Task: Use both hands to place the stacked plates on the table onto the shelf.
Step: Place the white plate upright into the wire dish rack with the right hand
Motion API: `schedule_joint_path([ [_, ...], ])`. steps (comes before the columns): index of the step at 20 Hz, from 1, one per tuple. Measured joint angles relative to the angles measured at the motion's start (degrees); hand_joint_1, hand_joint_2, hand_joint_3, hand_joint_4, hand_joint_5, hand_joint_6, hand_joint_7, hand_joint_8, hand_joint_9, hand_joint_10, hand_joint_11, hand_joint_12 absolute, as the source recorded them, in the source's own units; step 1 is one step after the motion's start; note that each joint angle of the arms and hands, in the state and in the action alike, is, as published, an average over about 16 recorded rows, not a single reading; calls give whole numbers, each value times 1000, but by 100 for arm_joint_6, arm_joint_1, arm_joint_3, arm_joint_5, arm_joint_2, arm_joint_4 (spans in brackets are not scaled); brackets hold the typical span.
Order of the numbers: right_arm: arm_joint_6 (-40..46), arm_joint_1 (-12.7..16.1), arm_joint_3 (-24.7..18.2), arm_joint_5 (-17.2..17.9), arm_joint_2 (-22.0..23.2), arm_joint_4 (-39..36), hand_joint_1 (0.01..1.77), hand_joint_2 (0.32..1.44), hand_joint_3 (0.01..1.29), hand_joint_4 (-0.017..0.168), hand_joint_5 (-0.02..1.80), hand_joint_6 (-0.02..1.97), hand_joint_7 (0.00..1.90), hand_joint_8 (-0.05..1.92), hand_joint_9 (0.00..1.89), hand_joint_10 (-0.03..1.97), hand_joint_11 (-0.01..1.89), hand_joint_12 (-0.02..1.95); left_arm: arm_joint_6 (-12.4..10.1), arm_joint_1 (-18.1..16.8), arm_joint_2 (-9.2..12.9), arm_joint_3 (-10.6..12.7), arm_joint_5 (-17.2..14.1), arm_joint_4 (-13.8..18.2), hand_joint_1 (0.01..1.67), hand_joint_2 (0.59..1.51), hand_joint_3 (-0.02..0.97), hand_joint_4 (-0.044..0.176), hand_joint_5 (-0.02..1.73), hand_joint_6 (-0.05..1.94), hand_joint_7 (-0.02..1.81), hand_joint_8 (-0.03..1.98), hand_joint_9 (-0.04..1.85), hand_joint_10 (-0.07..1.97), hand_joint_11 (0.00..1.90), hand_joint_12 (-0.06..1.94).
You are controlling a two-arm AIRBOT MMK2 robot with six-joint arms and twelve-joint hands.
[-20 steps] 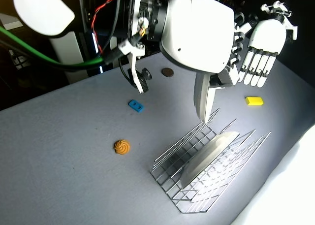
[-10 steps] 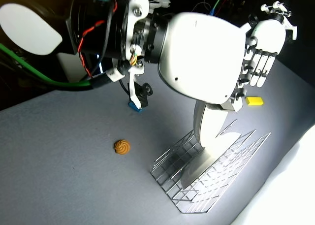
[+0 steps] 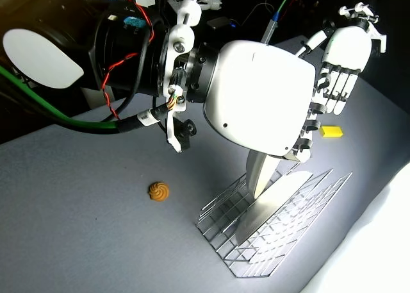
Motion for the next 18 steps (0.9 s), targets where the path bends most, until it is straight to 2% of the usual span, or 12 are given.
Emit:
schedule_joint_path([
  [18,-374,-274,949,-40,-747,447,1239,983,10,-11,909,677,1060,990,1096,904,846,1364,0,-13,-41,-5,-30,49,13,1071,17,0,22,16,19,5,24,16,20,79],
])
